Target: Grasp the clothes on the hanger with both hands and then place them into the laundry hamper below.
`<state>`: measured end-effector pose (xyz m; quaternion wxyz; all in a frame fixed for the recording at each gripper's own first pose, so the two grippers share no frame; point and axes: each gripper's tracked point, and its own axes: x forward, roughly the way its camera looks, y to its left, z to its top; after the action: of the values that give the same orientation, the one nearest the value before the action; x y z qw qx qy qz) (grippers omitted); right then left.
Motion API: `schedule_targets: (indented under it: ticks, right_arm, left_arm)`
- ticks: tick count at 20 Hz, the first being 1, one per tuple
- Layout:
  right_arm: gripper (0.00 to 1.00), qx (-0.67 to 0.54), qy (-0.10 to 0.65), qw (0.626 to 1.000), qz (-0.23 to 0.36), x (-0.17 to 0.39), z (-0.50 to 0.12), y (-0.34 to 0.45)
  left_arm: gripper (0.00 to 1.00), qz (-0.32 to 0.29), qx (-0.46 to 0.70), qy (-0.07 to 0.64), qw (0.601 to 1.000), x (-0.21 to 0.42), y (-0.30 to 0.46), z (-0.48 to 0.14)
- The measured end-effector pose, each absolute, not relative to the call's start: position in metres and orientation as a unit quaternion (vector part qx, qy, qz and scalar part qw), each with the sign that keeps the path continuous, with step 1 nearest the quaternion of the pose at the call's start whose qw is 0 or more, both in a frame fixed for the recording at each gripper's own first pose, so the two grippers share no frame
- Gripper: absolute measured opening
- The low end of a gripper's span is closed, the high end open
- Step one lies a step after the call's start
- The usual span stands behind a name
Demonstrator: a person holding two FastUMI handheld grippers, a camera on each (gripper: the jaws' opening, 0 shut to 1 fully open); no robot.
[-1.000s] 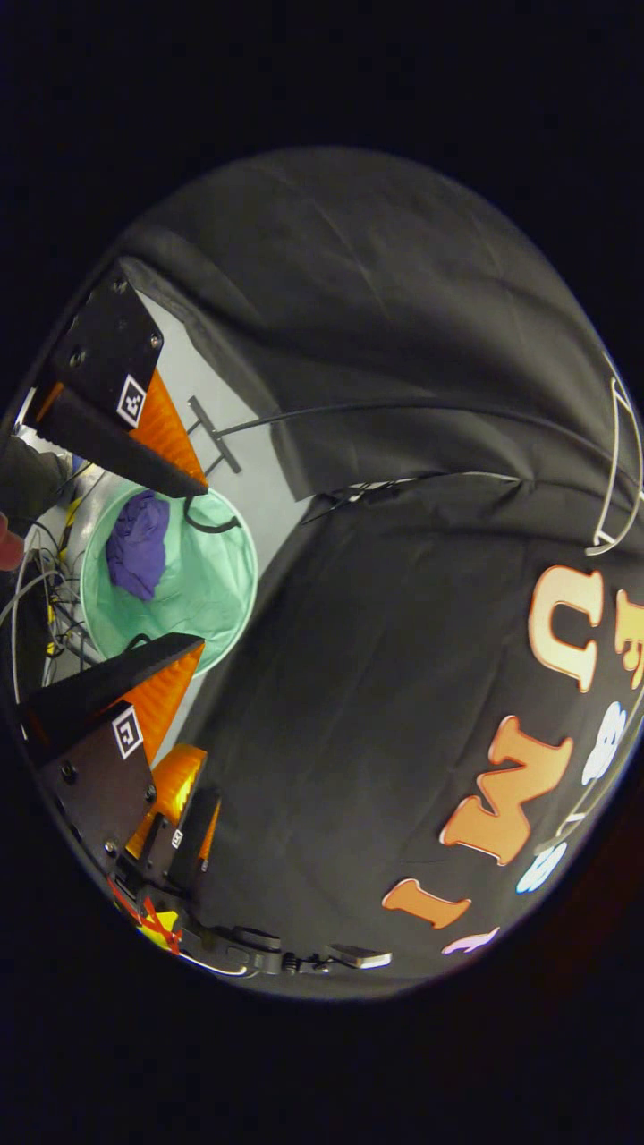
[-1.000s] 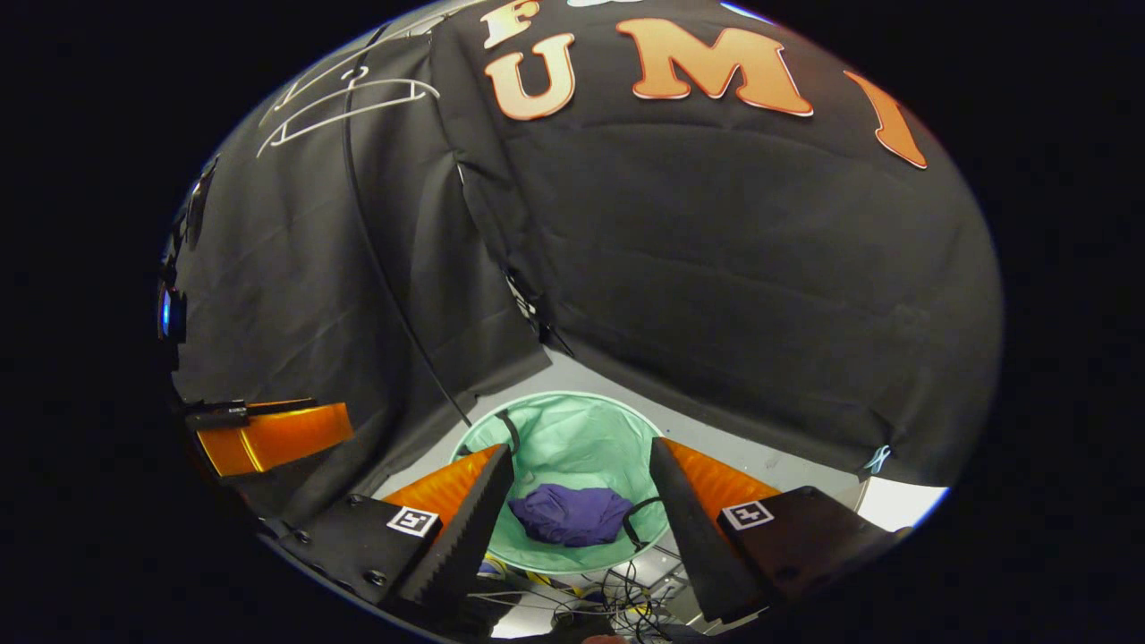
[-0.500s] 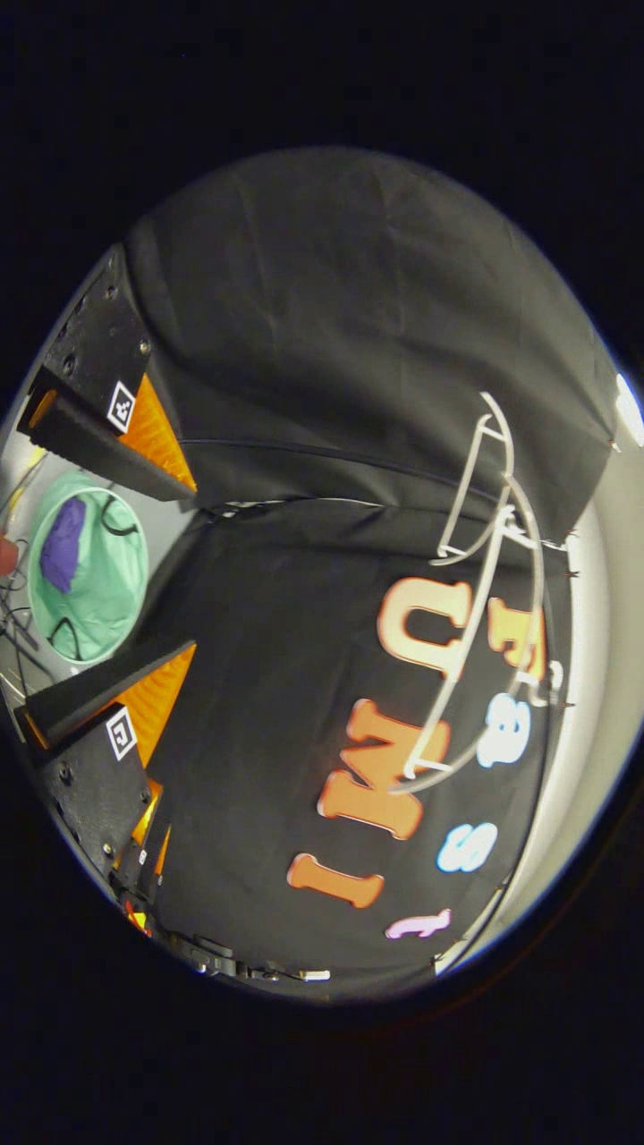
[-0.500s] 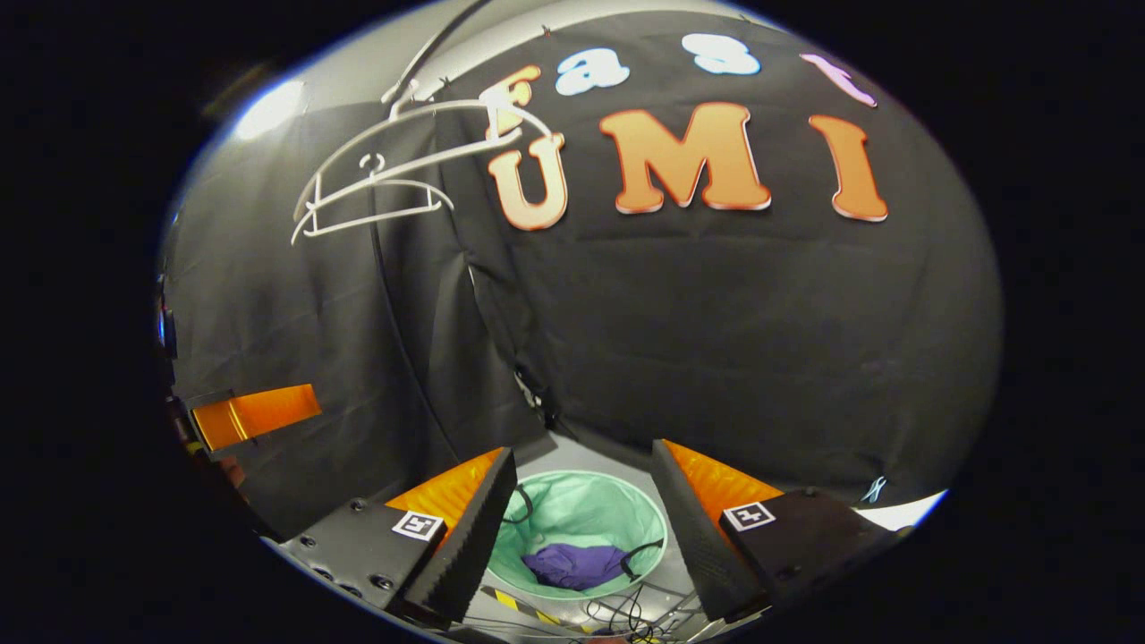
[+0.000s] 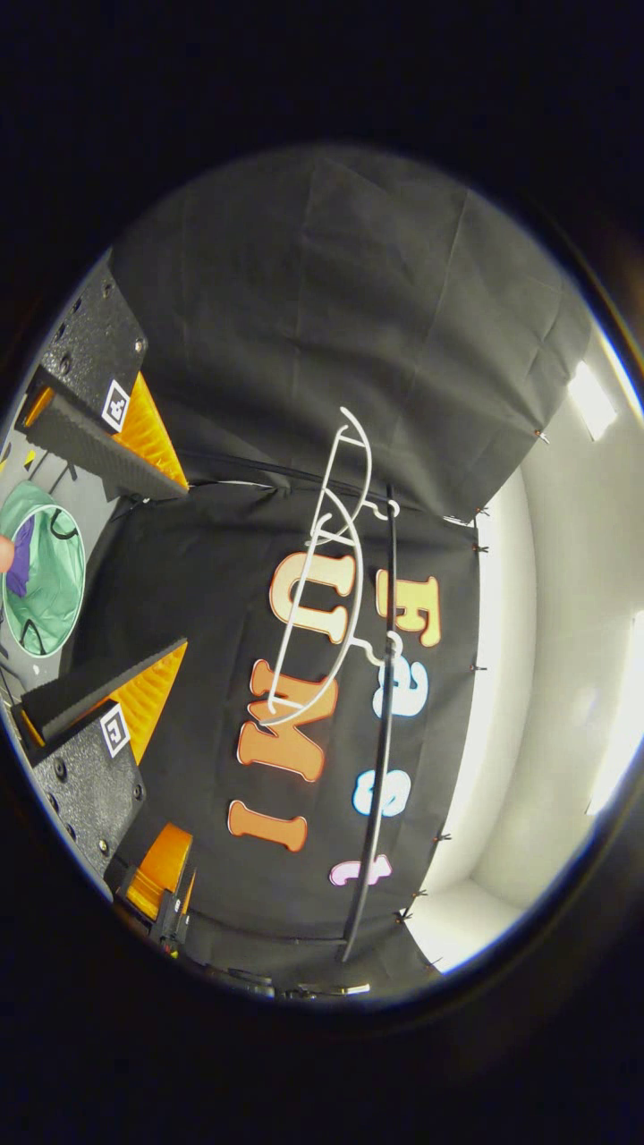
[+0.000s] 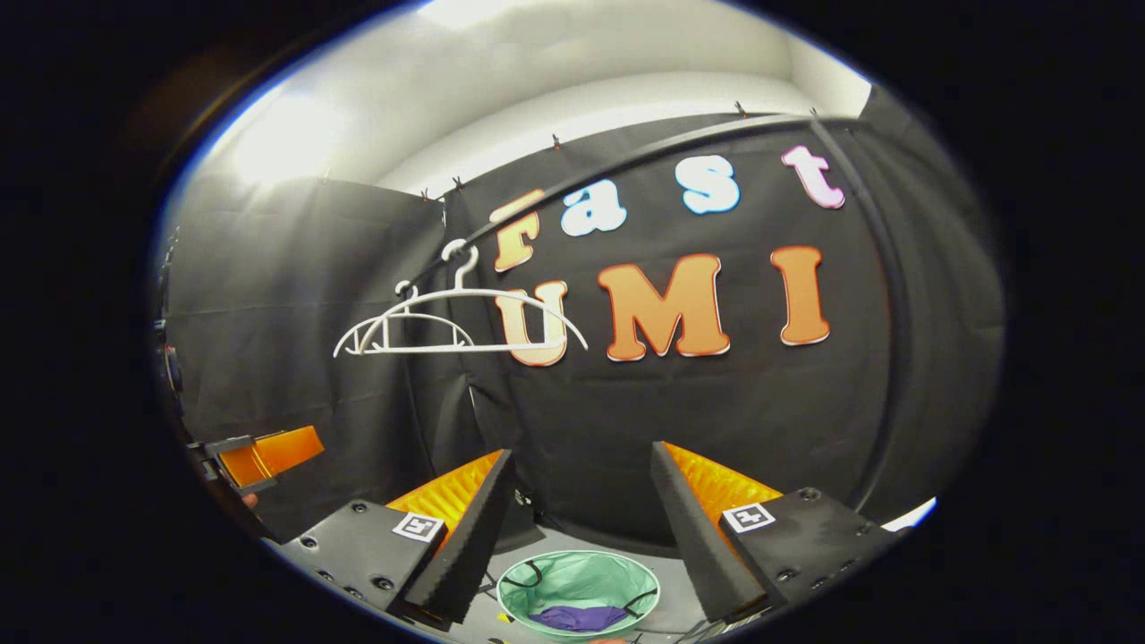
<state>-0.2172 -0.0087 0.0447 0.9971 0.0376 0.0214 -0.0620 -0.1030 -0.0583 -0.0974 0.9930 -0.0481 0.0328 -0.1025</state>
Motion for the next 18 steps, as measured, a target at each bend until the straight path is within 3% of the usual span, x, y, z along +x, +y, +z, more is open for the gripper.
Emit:
schedule_targets:
  ticks: [8,9,14,18]
  right_arm:
    - [0.89,0.023,0.005,0.997,-0.069,-0.292,0.06,0.035]
    - [0.98,0.02,0.004,0.997,-0.07,-0.298,0.062,0.037]
    - [0.98,0.021,-0.006,0.998,-0.067,-0.312,0.071,0.046]
    - [0.98,0.023,-0.008,0.998,-0.064,-0.318,0.072,0.048]
  left_arm:
    - [0.95,-0.103,-0.045,-0.01,0.994,-0.127,-0.046,-0.074]
    - [0.95,-0.101,-0.042,-0.015,0.994,-0.128,-0.044,-0.072]
    - [0.99,-0.098,-0.042,-0.018,0.994,-0.138,-0.039,-0.069]
    - [0.95,-0.087,-0.028,-0.017,0.996,-0.141,-0.031,-0.073]
